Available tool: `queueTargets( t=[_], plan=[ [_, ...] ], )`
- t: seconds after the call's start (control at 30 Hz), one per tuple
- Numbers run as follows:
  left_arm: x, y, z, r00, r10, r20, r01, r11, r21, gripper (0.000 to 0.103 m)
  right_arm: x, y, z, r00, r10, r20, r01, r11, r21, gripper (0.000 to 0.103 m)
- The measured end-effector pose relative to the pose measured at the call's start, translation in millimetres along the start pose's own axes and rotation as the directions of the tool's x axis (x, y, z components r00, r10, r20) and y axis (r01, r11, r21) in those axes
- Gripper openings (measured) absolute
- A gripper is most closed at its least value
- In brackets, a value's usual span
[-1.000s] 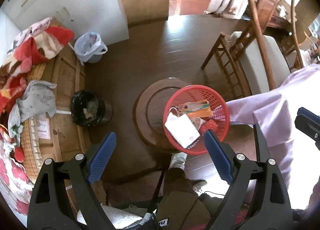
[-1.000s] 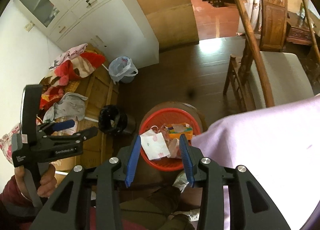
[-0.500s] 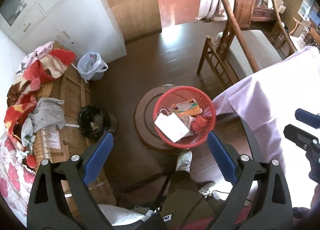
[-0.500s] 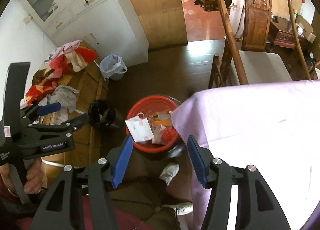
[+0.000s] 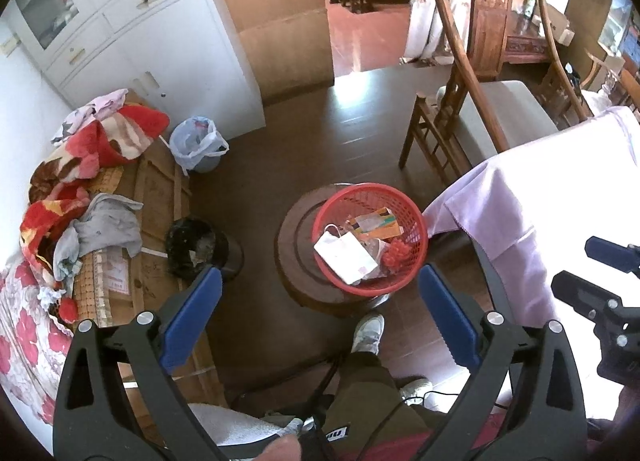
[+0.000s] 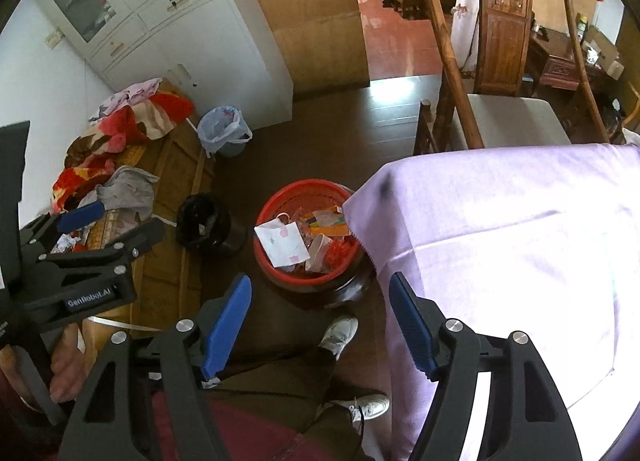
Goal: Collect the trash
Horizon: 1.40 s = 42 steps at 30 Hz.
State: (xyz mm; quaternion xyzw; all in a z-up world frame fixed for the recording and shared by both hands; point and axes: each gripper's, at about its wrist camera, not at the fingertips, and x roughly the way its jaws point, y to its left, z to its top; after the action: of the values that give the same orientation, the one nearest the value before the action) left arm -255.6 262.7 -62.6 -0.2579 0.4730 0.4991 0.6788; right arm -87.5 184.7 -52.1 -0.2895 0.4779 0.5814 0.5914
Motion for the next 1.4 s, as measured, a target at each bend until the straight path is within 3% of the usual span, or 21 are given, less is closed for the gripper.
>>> queueTargets(
  t=[1.4],
  plan=[
    [16.7, -11.4, 14.1, 0.997, -0.055, -0.053, 0.056, 0.998, 0.013, 0.096, 9.5, -7.0, 4.6, 0.999, -0.029, -0.039, 0.03, 0.999, 0.014, 0.071]
  ],
)
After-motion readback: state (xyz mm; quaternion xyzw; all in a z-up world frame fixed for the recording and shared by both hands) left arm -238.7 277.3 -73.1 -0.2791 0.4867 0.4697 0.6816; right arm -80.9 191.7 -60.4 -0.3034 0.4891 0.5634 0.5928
